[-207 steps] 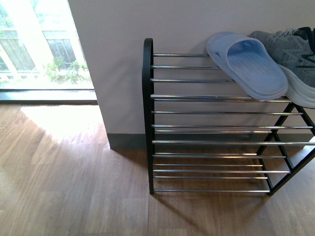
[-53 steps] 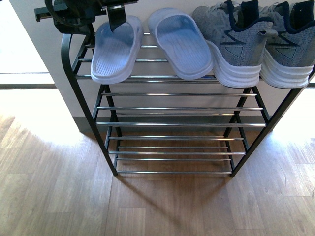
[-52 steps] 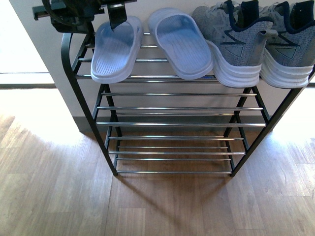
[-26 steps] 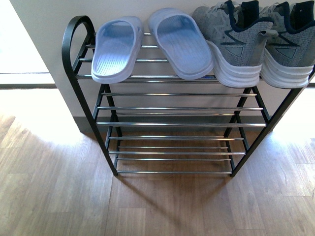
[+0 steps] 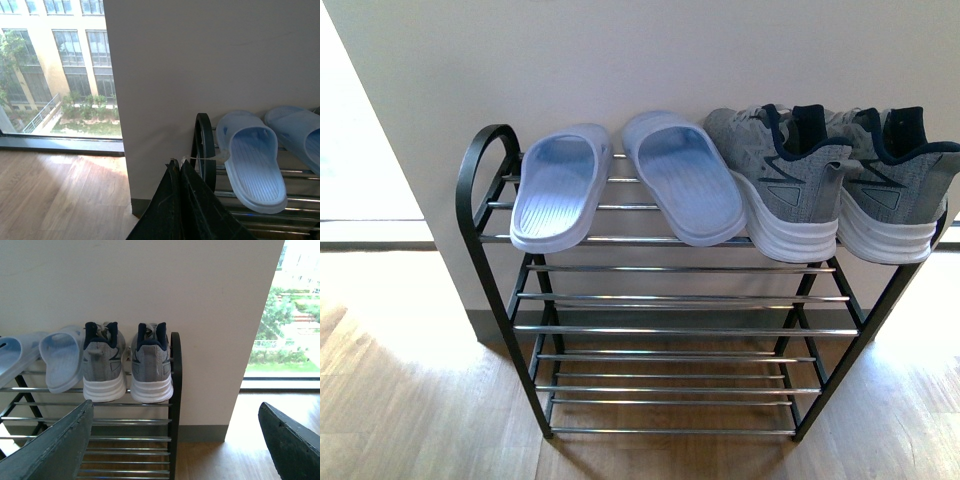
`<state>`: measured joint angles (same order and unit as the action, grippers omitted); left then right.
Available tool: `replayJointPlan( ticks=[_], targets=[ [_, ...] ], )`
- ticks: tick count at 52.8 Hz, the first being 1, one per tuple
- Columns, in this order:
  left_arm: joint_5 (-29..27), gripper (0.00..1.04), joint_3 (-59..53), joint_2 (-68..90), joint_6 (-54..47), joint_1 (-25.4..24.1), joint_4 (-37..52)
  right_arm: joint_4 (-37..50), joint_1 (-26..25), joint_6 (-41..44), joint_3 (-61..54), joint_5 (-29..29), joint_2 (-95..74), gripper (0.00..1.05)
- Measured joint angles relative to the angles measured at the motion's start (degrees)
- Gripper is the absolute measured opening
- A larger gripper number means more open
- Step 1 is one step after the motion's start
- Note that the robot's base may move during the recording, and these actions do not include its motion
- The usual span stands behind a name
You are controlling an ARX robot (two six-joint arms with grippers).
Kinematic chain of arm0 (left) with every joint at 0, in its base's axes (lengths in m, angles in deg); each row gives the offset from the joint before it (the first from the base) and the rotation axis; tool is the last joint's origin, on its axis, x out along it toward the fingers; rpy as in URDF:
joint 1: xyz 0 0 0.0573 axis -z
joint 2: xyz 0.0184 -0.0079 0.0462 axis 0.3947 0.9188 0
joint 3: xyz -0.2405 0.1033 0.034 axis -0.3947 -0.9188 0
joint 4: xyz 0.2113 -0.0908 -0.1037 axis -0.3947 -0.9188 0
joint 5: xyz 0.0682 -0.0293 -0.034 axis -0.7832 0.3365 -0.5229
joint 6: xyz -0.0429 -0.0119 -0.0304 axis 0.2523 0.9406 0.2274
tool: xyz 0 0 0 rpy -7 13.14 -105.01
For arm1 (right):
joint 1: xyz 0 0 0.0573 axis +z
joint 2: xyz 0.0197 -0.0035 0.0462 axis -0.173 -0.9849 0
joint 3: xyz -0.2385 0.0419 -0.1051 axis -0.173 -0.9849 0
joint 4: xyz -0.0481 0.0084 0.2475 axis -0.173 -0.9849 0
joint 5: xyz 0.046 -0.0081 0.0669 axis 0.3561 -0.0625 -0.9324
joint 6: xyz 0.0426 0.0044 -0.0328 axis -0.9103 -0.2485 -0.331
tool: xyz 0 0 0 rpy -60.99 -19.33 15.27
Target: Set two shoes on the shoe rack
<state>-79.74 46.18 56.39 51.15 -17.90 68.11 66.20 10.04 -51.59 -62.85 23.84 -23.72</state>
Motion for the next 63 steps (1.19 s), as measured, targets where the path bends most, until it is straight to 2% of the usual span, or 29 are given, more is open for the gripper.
replayJointPlan(
  ticks=[7,9,14,30,35,63],
  targets=[
    [1.3,0.01,-4.0,-4.9,0.0,-1.2,-0.6,0.0,0.0,0.0,0.0,0.0,0.0,0.96],
    [4.4,0.01,-5.2,-6.6,0.0,-3.0,-1.2,0.0,0.0,0.0,0.0,0.0,0.0,0.96],
    [4.8,0.01,-7.2,-10.0,-0.1,-5.0,-2.6,0.0,0.0,0.0,0.0,0.0,0.0,0.96],
    [5.2,0.01,-11.9,-21.8,-0.1,-5.1,-9.8,0.0,0.0,0.0,0.0,0.0,0.0,0.96],
    [5.2,0.01,-14.1,-22.9,-0.1,-5.1,-8.1,0.0,0.0,0.0,0.0,0.0,0.0,0.96],
    [5.2,0.01,-14.8,-45.0,-0.1,-5.1,-28.8,0.0,0.0,0.0,0.0,0.0,0.0,0.96]
  ],
)
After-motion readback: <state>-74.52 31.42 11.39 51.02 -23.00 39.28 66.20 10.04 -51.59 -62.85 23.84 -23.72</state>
